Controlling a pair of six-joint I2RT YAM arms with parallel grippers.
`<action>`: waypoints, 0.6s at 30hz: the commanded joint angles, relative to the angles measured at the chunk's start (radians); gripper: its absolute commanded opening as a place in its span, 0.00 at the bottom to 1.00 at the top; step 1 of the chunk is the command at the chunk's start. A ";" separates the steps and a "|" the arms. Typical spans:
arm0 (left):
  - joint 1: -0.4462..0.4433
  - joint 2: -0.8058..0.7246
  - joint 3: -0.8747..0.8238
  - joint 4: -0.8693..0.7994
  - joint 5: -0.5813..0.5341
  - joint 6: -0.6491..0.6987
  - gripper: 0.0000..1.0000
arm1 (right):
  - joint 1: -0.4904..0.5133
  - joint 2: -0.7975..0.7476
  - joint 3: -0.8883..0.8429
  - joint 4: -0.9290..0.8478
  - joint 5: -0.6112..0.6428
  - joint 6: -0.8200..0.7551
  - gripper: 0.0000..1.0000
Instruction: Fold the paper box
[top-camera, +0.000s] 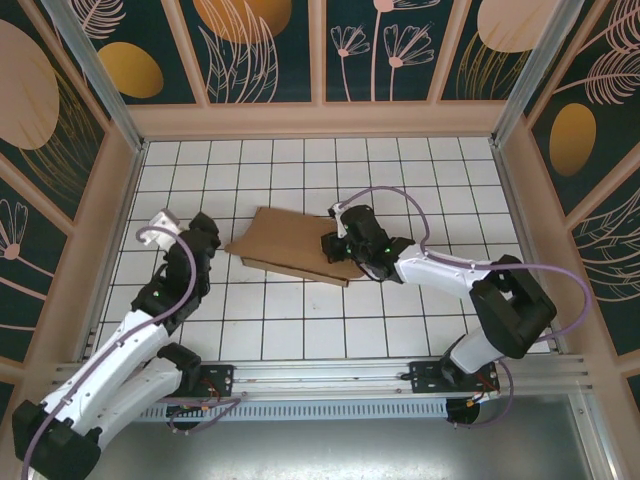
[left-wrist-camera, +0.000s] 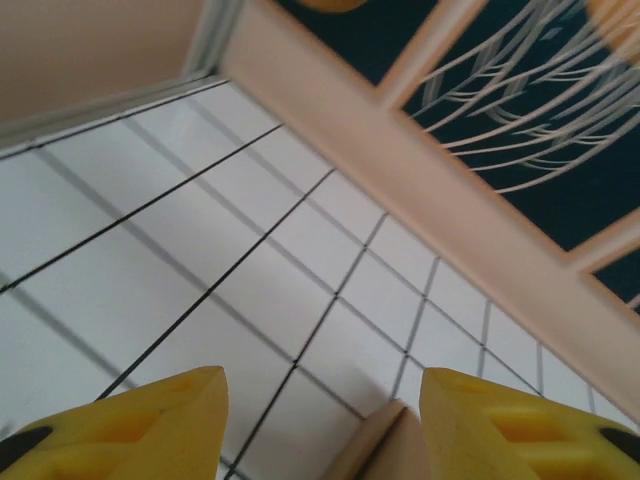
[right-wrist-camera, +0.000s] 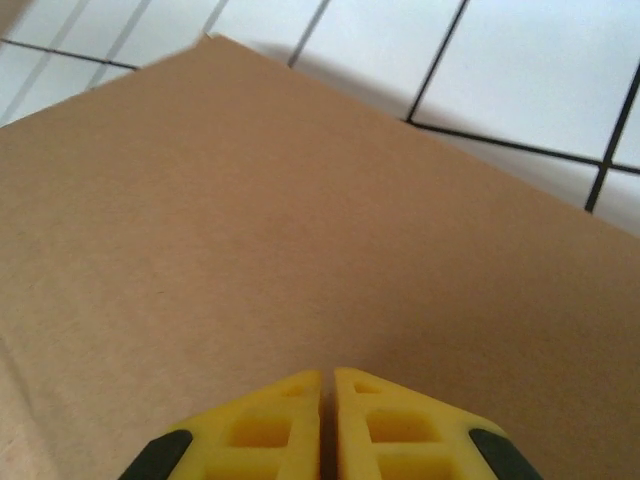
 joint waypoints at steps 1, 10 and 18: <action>-0.005 0.113 0.087 0.060 0.129 0.227 0.53 | 0.011 0.005 -0.007 -0.047 0.095 -0.033 0.12; -0.004 0.433 0.136 0.201 0.655 0.134 0.25 | 0.002 -0.295 -0.159 0.191 0.205 -0.079 0.19; -0.003 0.478 0.027 0.293 0.748 0.106 0.03 | -0.114 -0.480 -0.289 0.258 -0.086 0.022 0.00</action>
